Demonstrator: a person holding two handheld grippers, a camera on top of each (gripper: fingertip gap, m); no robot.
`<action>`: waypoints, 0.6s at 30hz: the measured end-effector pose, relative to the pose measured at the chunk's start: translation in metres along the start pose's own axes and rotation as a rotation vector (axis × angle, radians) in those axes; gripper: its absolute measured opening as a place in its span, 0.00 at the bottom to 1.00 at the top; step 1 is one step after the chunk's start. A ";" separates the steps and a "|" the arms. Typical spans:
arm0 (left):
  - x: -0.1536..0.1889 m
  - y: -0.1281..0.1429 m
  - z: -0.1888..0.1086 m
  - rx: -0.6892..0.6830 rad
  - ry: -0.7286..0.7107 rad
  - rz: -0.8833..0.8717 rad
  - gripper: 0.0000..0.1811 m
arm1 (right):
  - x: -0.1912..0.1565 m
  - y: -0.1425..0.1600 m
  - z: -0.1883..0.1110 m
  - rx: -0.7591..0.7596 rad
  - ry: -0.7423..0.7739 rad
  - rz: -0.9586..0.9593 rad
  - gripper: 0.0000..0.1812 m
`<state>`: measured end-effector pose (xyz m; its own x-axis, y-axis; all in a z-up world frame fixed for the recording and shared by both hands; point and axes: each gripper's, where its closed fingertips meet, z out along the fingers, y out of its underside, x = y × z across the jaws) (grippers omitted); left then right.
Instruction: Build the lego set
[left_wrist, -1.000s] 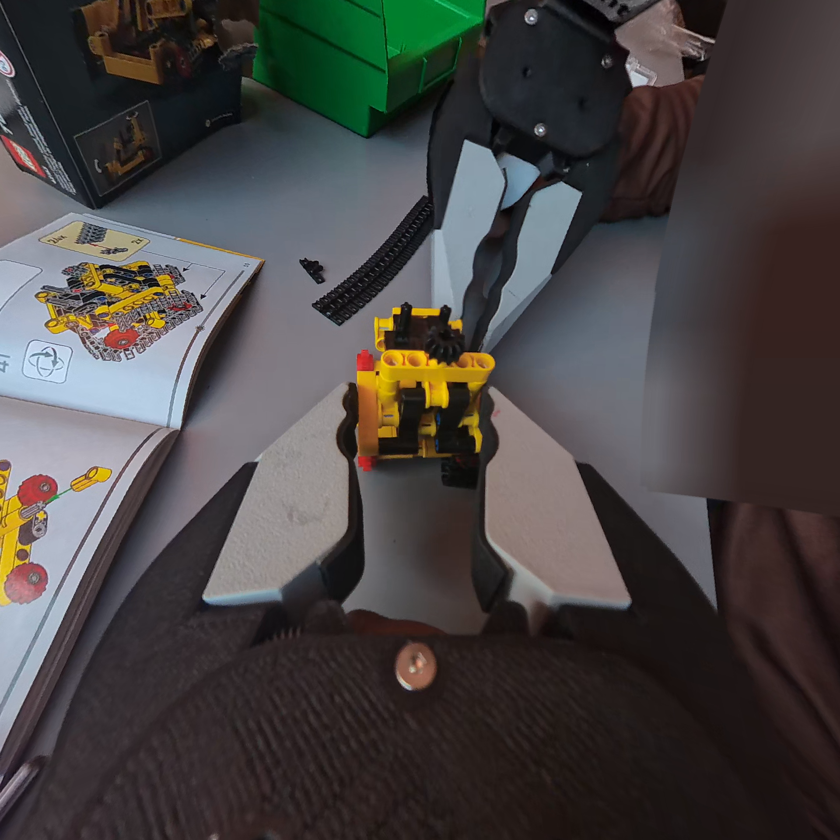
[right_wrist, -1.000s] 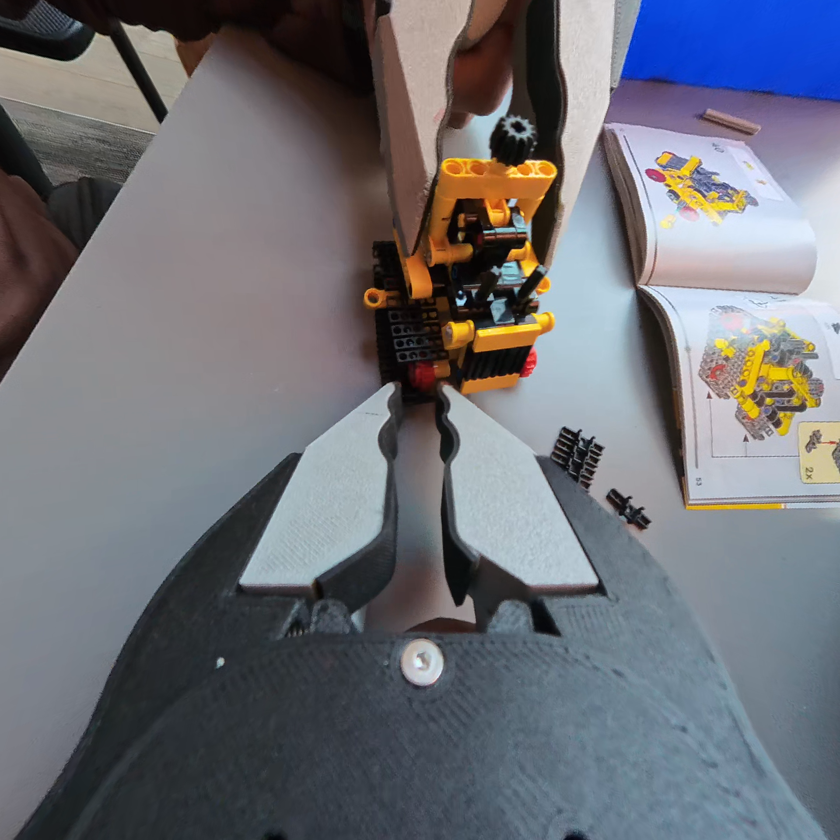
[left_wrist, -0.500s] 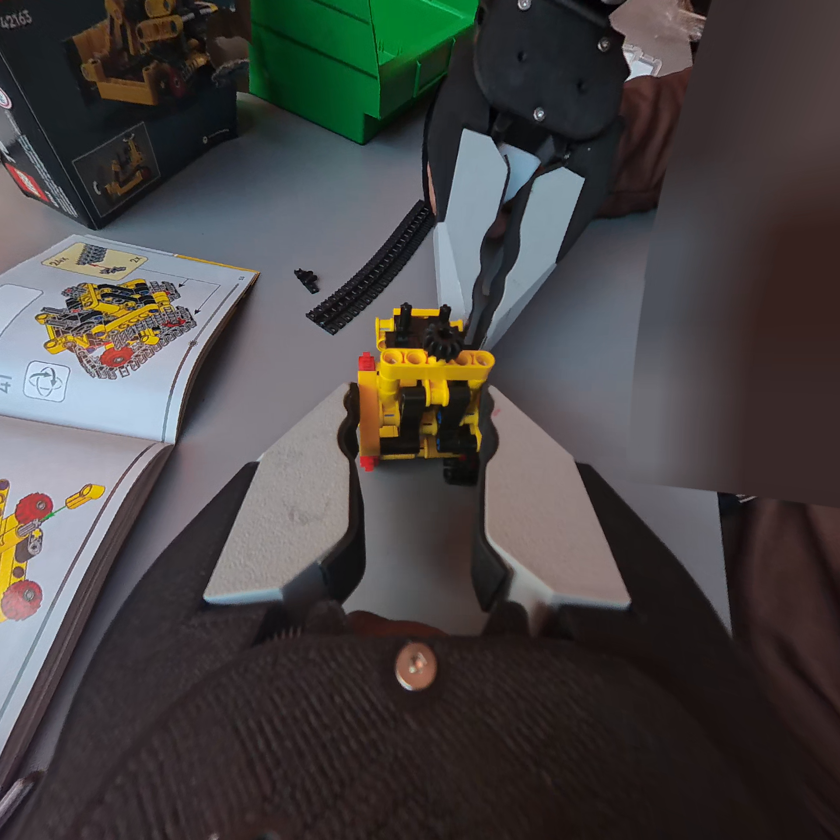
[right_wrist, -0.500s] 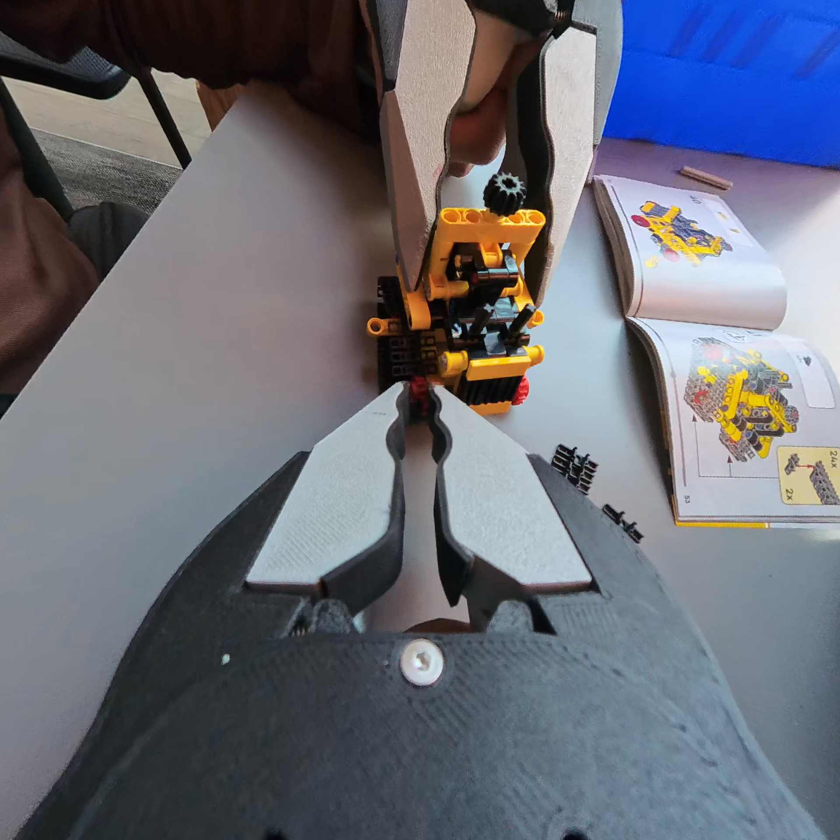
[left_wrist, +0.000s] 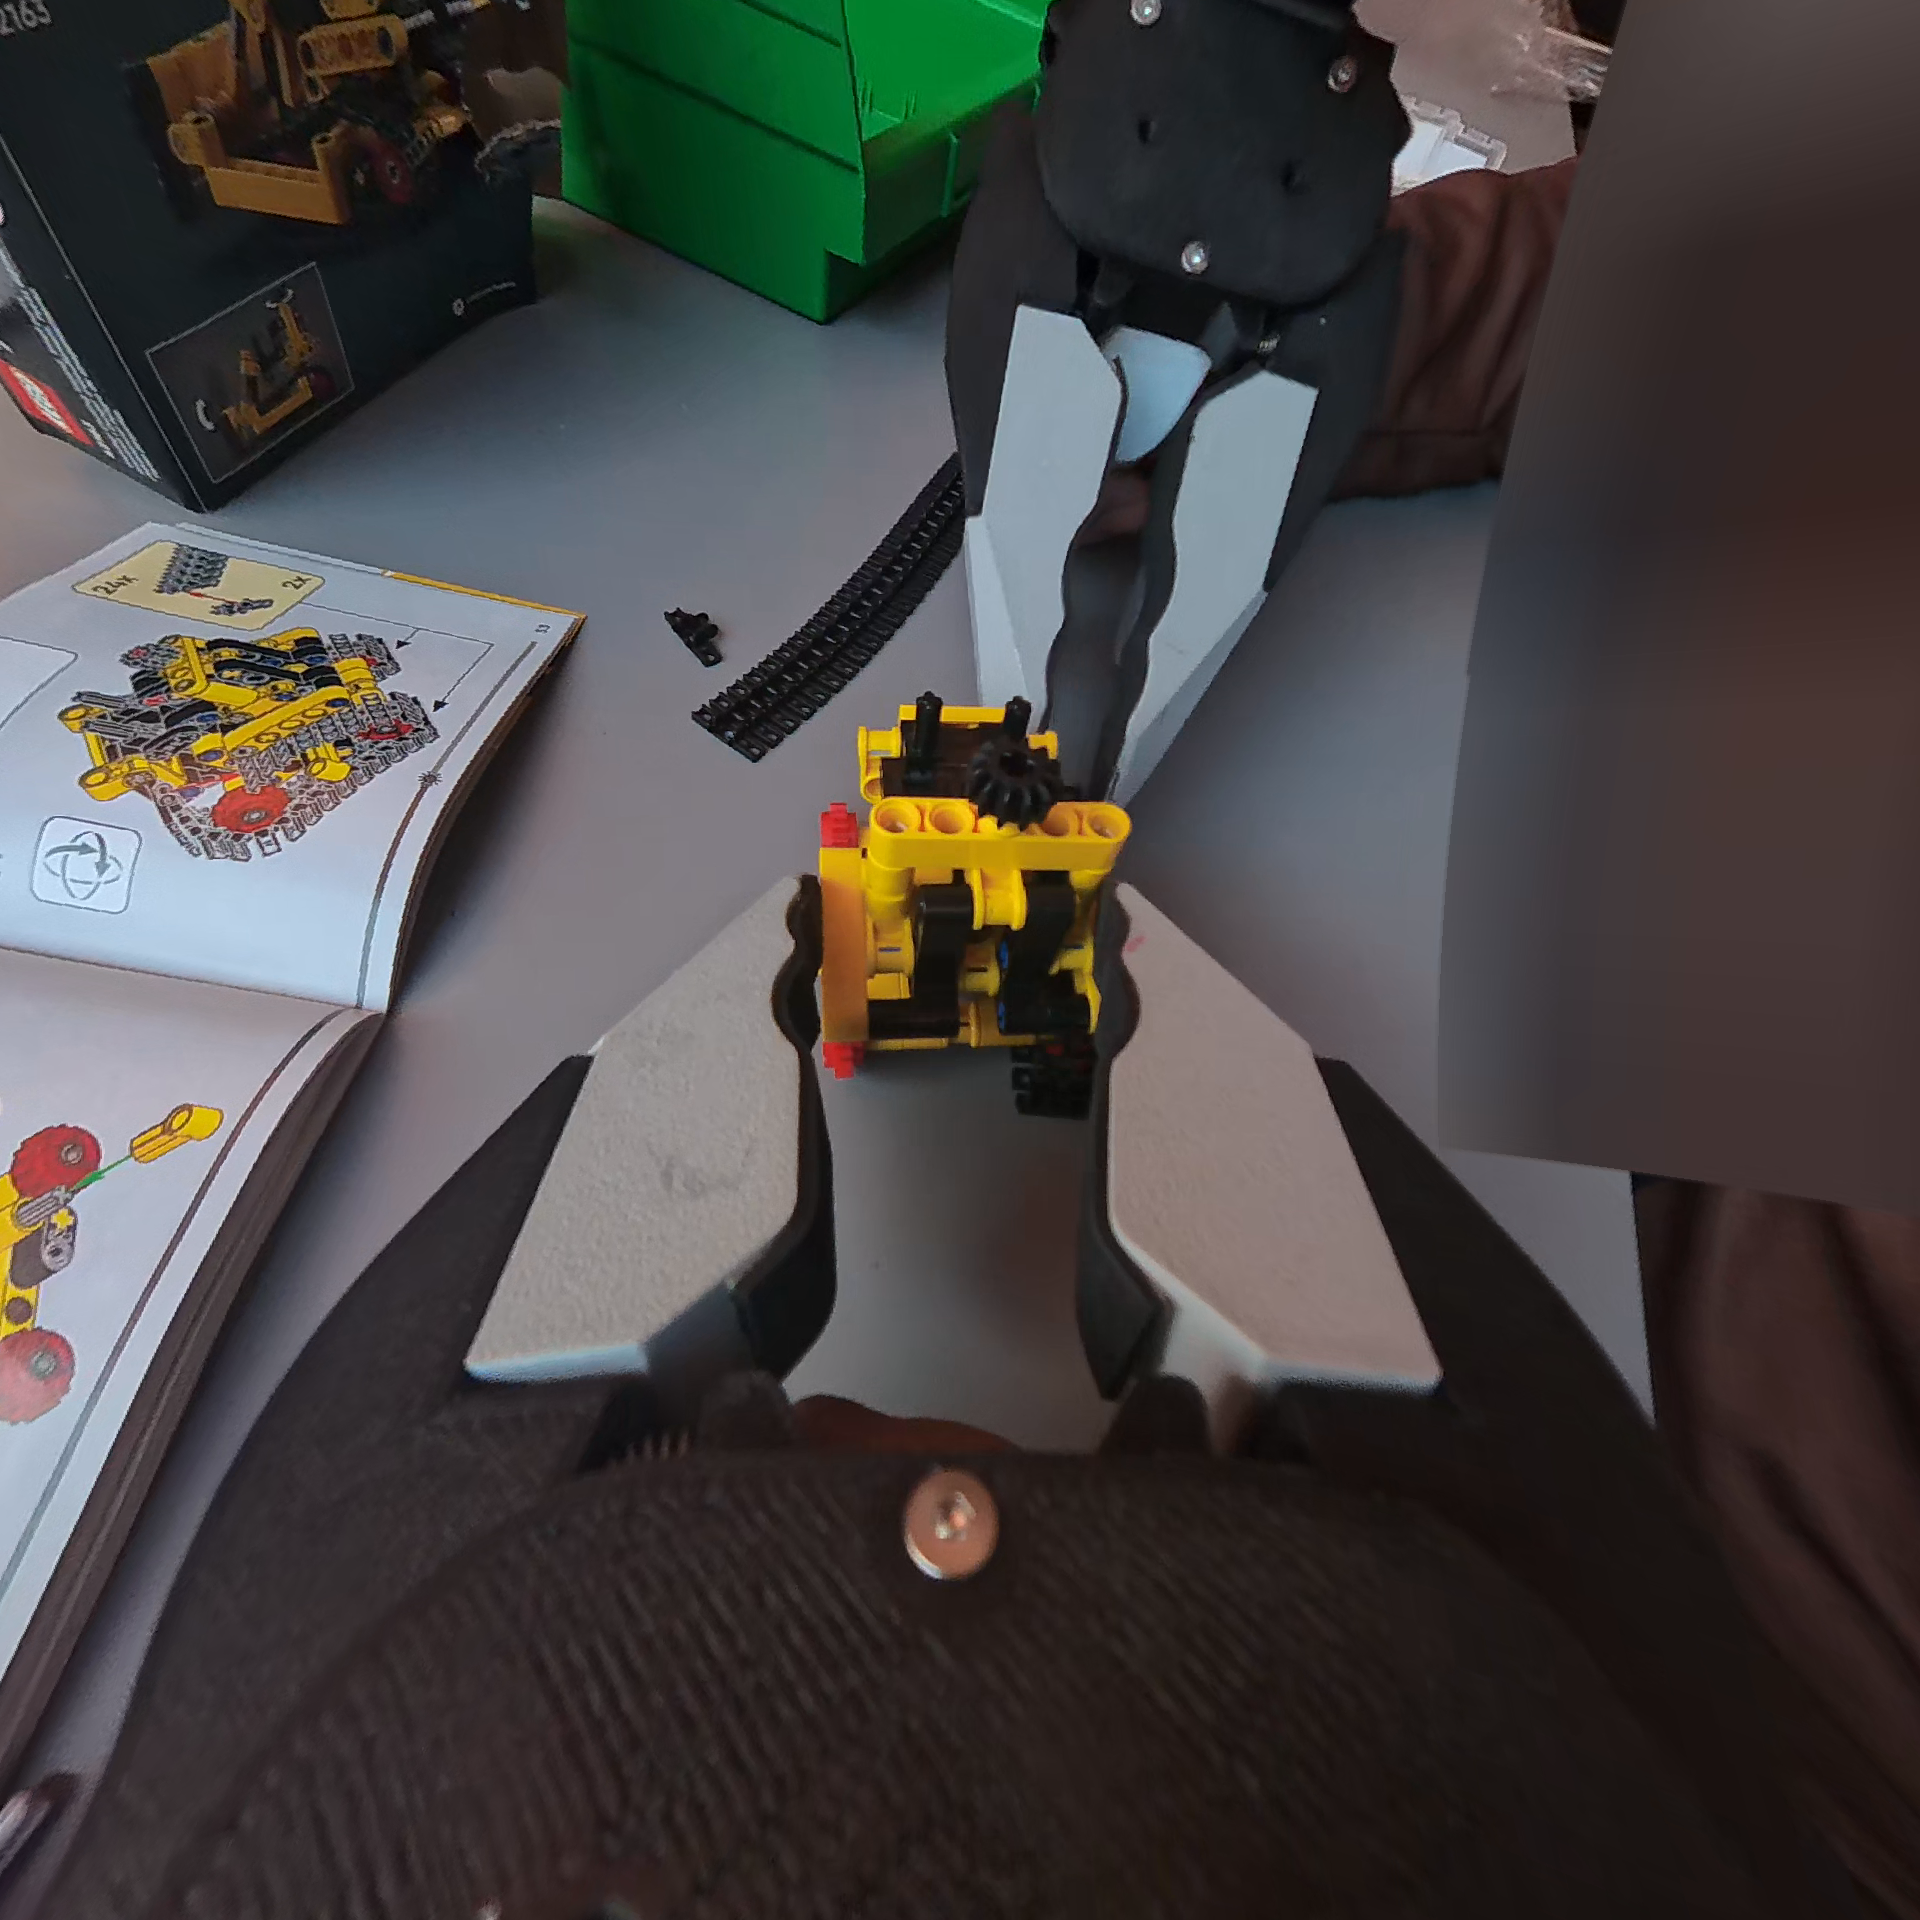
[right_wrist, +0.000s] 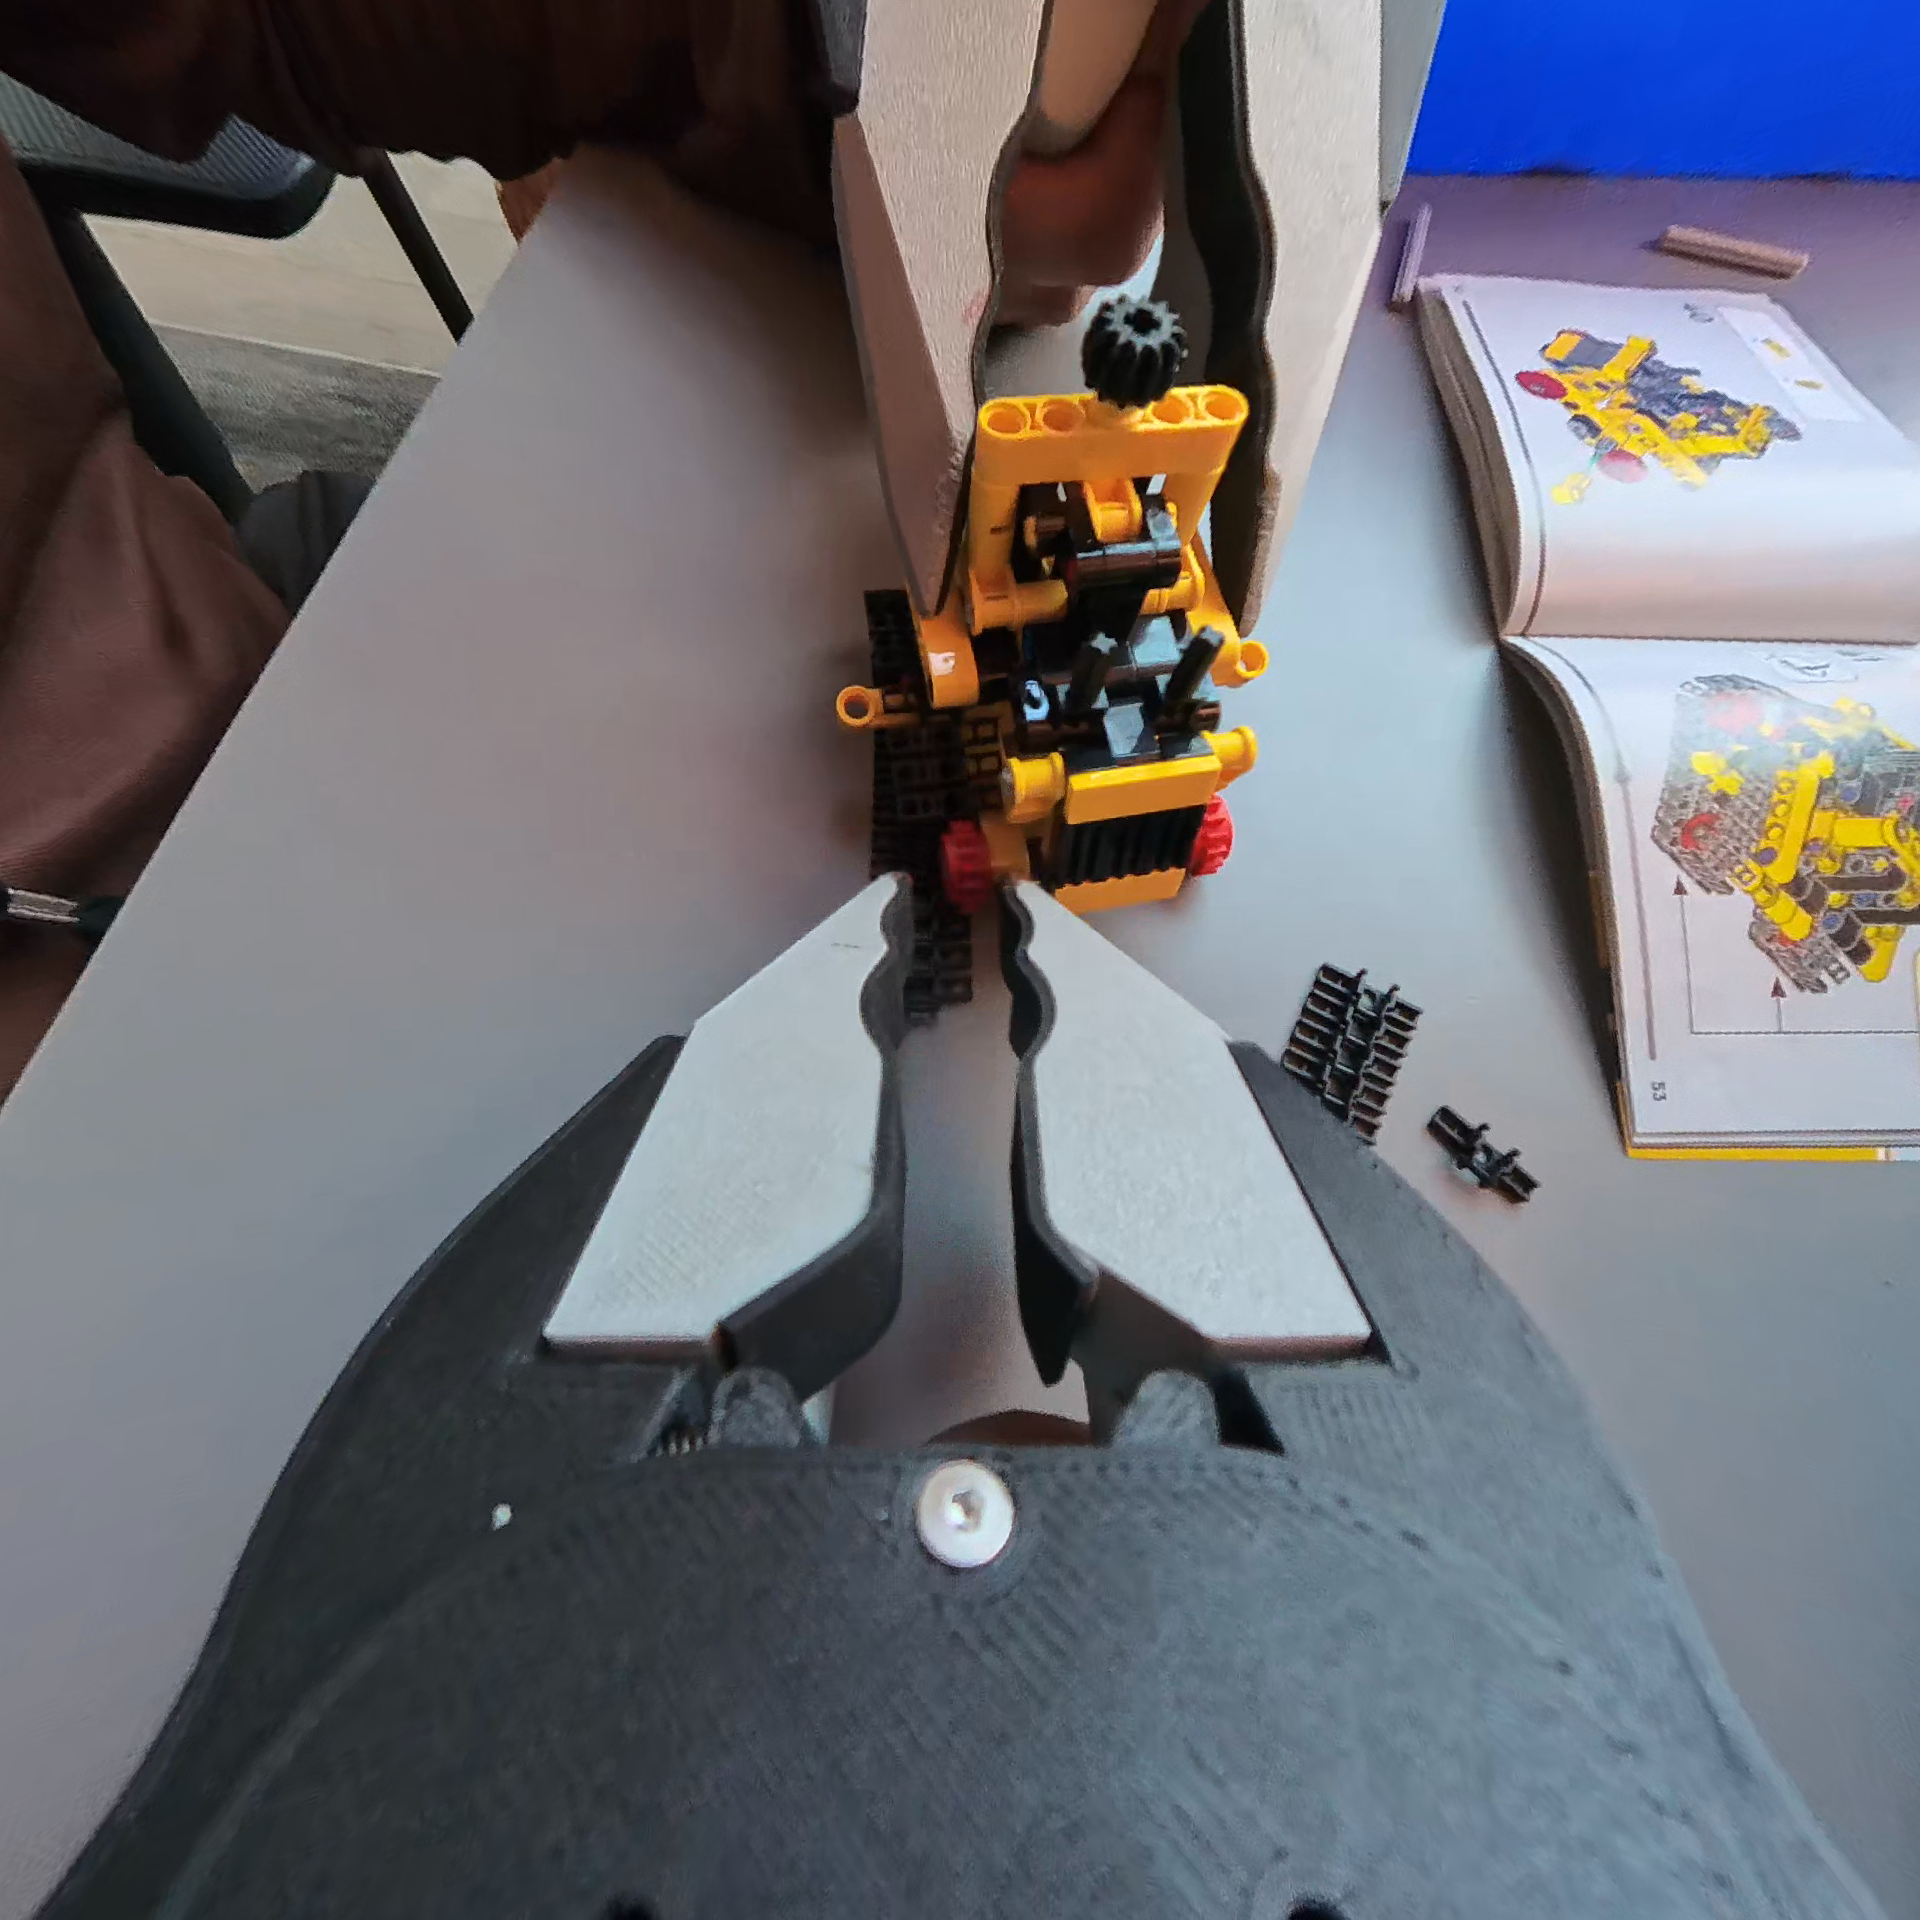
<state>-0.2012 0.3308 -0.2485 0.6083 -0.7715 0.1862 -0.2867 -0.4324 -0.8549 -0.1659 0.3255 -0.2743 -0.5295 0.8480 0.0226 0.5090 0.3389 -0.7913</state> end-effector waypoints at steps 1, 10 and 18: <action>0.000 0.000 0.000 -0.001 0.002 0.003 0.28 | 0.000 0.001 0.001 -0.014 0.005 -0.003 0.05; 0.004 -0.002 0.000 0.011 0.050 -0.045 0.28 | -0.004 -0.001 -0.001 0.005 -0.015 0.008 0.02; 0.003 -0.002 0.000 0.010 0.037 -0.033 0.27 | -0.006 0.001 0.000 -0.011 0.022 -0.031 0.02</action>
<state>-0.1986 0.3293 -0.2468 0.5894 -0.7737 0.2325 -0.2595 -0.4538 -0.8525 -0.1620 0.3210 -0.2750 -0.5306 0.8455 0.0607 0.4999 0.3700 -0.7831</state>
